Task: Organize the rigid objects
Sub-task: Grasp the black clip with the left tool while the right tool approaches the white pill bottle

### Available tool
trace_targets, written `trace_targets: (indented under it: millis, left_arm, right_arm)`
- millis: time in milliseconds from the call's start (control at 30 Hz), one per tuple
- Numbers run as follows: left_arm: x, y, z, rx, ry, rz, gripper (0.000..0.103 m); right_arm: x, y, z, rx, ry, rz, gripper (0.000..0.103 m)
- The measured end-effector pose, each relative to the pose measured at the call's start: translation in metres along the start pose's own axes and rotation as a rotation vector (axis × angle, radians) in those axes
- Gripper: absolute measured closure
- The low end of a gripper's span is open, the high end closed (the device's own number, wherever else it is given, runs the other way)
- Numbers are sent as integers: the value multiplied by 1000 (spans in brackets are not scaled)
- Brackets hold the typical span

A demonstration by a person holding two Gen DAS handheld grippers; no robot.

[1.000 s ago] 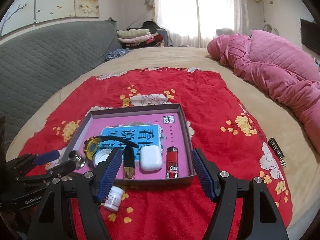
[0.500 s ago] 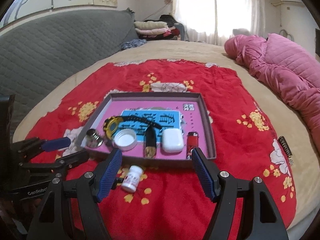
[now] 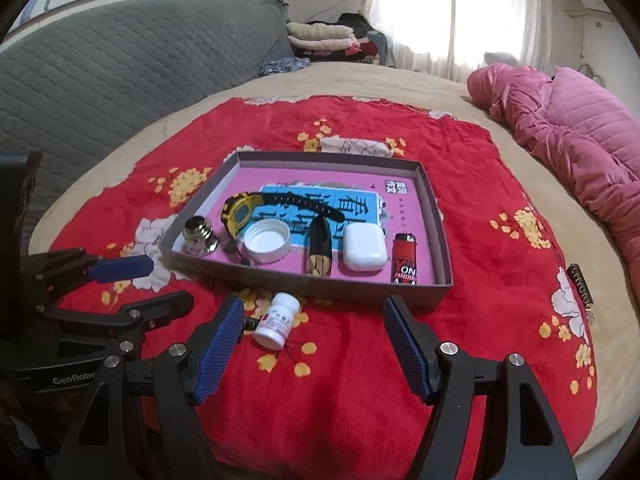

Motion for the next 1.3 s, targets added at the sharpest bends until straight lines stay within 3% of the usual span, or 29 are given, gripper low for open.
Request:
trace_targets:
  millis: [333, 600, 1300]
  left_arm:
    - [10, 1, 16, 29, 73, -16, 44]
    - [17, -3, 25, 35, 112, 9, 44]
    - [19, -11, 69, 29, 150, 32, 44]
  right_arm:
    - [19, 12, 21, -21, 72, -27, 29]
    - [20, 5, 23, -13, 79, 4, 29]
    - [25, -9, 39, -11, 118, 76, 29]
Point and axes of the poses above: each gripper's, at about its wrist camera, not at the fingertips, and z roughly the way its jaws point, y to its left, x to its underside, the point moved 3 cm from there along z, roughly the way its jaws point, and after that the axes turned 4 degrees about -y, right-handed, at the moved point
